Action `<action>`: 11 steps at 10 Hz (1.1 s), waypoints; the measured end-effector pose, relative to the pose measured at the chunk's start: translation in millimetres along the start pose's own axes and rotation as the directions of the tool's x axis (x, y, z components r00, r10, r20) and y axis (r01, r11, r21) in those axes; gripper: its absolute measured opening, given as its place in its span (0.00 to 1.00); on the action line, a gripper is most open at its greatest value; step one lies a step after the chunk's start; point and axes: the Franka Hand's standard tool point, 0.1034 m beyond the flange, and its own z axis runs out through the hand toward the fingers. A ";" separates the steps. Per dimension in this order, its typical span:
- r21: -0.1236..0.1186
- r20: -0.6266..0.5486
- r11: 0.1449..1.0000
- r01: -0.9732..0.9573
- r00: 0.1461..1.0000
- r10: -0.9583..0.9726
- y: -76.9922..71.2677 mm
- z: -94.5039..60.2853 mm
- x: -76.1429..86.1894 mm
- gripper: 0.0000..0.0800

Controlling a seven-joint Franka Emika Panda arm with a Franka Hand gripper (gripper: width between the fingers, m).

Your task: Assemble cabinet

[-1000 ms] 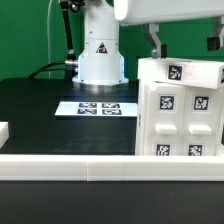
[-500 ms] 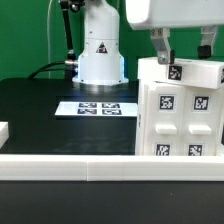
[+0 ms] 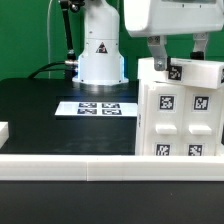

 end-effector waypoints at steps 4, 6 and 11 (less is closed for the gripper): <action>-0.003 -0.002 1.000 -0.019 1.000 0.019 1.8 -0.2 -0.7 0.70; -0.003 -0.002 0.999 -0.040 0.999 0.040 2.0 -0.1 -0.9 0.70; -0.001 -0.004 0.932 -0.362 0.932 0.362 1.9 0.0 -0.8 0.70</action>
Offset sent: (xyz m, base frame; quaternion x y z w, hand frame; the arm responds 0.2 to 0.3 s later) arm 0.0000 0.0000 0.0000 0.0000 0.0000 0.0000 1.0000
